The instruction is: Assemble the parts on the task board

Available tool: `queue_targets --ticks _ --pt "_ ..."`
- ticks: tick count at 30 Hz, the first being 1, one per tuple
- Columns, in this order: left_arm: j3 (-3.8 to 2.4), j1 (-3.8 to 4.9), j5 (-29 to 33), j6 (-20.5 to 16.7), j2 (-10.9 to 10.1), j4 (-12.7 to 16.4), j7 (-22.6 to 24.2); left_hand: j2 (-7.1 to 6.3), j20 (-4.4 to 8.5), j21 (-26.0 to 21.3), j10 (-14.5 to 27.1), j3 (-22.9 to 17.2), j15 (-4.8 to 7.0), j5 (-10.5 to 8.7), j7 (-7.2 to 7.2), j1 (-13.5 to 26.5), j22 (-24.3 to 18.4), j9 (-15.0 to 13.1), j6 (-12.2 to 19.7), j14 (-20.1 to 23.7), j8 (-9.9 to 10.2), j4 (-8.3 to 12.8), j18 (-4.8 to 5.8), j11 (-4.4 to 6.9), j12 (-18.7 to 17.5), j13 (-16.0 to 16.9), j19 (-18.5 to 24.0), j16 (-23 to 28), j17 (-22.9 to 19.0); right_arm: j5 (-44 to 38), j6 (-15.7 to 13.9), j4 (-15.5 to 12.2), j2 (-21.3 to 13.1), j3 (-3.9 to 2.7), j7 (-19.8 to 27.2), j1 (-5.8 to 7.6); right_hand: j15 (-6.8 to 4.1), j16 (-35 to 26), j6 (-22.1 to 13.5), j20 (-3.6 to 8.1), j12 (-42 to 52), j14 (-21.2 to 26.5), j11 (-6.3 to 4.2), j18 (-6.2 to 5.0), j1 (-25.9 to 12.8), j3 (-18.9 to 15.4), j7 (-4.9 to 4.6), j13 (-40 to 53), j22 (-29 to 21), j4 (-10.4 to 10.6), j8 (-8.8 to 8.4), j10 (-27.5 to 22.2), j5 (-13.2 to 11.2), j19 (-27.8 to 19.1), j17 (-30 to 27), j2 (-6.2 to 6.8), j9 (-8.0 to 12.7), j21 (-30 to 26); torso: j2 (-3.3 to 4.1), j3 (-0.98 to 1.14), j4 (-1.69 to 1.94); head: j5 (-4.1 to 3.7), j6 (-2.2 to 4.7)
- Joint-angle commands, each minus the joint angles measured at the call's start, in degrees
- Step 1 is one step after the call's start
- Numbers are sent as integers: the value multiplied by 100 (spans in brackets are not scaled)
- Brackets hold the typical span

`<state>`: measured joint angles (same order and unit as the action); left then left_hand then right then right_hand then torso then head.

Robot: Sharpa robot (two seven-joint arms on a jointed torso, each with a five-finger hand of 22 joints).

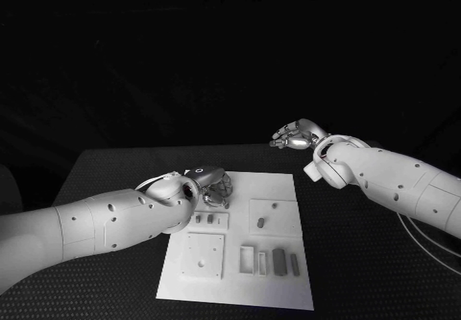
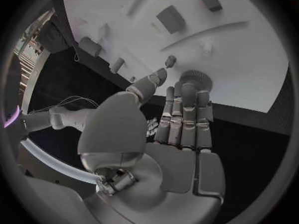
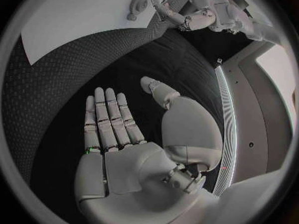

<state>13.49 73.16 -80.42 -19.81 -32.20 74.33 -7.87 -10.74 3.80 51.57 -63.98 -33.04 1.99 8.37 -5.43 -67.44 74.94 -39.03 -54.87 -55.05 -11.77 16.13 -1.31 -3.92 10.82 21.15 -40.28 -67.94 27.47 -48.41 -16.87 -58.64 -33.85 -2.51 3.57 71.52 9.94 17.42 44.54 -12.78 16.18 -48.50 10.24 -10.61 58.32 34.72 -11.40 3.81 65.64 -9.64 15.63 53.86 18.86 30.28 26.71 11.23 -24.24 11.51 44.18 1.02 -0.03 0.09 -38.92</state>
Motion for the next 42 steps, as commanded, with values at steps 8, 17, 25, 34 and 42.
queue_targets --ticks 8,17,25,34,42 --pt "-3 -64 -358 396 73 -7 29 62 385 -3 -157 121 8 -85 -23 99 89 64 -65 -89 26 -31 37 -6 -128 -68 -90 -100 6 10 85 -12 21 -1 40 -2 4 35 -46 0 -37 29 9 97 1 -32 -118 7 10 18 20 29 35 -38 -11 10 7 -25 -7 4 9 -26 -23" --pt "-3 -82 -403 435 75 -26 2 89 406 44 -291 151 27 -94 -37 99 106 114 -100 -161 30 -31 8 4 -193 -102 -173 -246 56 10 77 -13 17 -1 41 -2 3 38 -47 1 -43 29 10 98 4 -35 -117 7 15 15 22 33 40 -37 -14 7 7 -30 -10 1 10 -27 -35" --pt "-3 -137 -545 361 116 -101 9 213 409 64 -362 120 27 -59 -53 72 108 140 -155 -152 15 -52 -5 1 -241 -123 -200 -318 75 11 79 -26 16 -1 48 -2 4 40 -47 1 -48 30 10 98 3 -38 -117 7 19 15 24 35 42 -35 -17 5 7 -33 -6 0 5 -34 -29" --pt "-4 -164 -545 292 136 -146 -38 304 402 71 -381 85 18 -44 -73 67 107 167 -158 -152 25 -86 -10 -11 -287 -141 -207 -350 77 11 75 -45 17 -1 51 -2 3 42 -47 2 -54 30 9 98 2 -41 -117 7 23 15 26 39 44 -33 -20 3 7 -38 0 3 10 -37 -44" --pt "-4 -214 -545 402 176 -168 -33 354 400 81 -404 63 17 -48 -83 46 109 184 -166 -169 27 -89 -20 -12 -313 -152 -218 -384 81 15 68 -56 18 -1 47 -2 3 46 -46 2 -59 31 8 99 -2 -44 -117 8 28 19 30 44 44 -30 -23 -2 7 -43 -5 4 9 -45 -67"
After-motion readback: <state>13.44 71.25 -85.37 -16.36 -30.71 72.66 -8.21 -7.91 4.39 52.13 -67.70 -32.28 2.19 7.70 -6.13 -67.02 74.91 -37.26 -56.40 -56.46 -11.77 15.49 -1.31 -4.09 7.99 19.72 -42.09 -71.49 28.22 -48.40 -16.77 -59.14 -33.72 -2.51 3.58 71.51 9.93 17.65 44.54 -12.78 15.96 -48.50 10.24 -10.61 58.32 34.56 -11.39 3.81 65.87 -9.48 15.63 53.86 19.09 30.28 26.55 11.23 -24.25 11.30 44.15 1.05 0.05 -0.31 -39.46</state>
